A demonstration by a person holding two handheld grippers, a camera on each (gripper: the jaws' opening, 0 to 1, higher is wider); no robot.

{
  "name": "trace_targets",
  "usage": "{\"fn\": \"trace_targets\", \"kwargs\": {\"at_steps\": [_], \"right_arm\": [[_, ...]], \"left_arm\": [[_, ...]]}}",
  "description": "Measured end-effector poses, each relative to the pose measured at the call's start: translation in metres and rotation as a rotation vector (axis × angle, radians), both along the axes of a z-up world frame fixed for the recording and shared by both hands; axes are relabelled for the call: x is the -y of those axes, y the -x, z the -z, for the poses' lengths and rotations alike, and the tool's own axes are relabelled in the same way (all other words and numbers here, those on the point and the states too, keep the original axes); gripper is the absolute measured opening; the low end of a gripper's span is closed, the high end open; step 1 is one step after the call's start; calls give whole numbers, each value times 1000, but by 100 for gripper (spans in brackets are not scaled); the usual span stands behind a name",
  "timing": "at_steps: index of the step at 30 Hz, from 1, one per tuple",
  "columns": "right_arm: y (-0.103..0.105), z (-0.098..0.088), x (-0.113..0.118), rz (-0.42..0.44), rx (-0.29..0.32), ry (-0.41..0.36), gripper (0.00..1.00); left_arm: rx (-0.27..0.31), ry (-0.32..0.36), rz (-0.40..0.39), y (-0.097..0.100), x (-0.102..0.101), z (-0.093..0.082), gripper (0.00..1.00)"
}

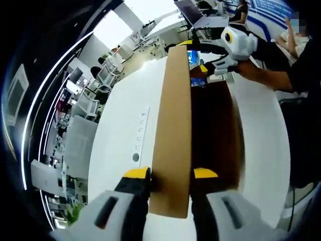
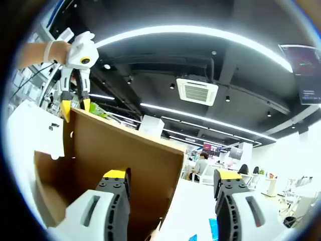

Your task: Operate the shoe box by opening the lid, removing the specified soft item, and placing it in the target area until the item is outside and the box remains undamaged.

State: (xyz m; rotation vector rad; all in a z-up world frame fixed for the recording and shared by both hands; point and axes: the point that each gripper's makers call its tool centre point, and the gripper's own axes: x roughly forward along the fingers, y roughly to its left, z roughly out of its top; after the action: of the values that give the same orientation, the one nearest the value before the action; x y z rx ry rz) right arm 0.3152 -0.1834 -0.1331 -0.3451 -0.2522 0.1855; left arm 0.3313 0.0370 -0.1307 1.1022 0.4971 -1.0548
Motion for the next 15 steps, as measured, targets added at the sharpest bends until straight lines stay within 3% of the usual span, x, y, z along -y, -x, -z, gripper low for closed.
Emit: {"fn": "trace_targets", "kwargs": {"at_steps": [7,12,15], "right_arm": [[22,-6,-20,-130,-82,127,73],[34,-7,-36,-212,-157,276,73],[38,-11,-45,-251,-166,377,73]], "left_arm": [[16,5,12,-4,3,0,31],[26,7,17,-16,1,-2,31],[32,9,21,-15,4,-2,31]]}}
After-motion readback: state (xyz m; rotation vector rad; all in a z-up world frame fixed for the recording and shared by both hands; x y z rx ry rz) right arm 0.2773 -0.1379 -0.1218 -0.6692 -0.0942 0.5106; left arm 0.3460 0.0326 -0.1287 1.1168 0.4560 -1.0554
